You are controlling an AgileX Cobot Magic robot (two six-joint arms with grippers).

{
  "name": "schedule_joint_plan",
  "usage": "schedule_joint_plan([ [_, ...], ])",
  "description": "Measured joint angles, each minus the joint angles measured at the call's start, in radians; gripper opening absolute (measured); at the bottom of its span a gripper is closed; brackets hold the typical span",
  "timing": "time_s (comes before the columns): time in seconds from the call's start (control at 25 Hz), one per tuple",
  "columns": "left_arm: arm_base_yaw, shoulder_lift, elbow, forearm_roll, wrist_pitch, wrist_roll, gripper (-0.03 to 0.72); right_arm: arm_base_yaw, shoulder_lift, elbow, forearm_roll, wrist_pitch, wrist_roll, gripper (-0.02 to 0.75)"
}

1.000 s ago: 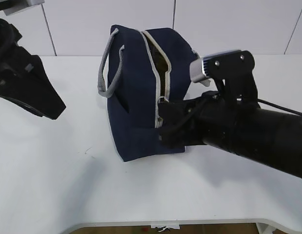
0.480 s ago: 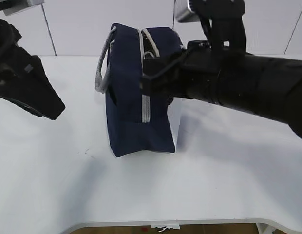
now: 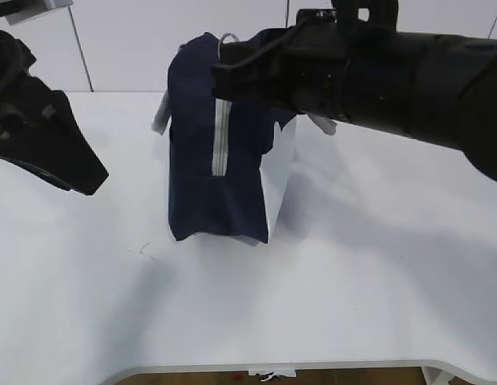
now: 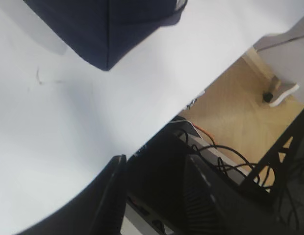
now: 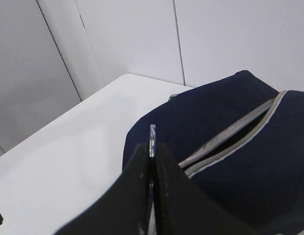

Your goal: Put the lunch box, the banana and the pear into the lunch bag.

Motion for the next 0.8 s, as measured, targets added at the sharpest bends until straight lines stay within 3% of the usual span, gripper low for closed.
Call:
schedule_joint_plan([
  [0.28,-0.001,0.0,0.0,-0.002,-0.144,0.013,0.305,0.0,0.013,-0.036,0.0,0.021,0.0,0.001],
  [0.52,-0.046,0.029,0.0,-0.018,-0.265,0.015,0.42,0.0,0.032,-0.046,0.014,0.022,0.0,0.001],
  [0.8,-0.09,0.124,0.0,-0.024,-0.4,0.039,0.442,0.0,0.034,-0.047,0.042,0.021,0.0,0.001],
])
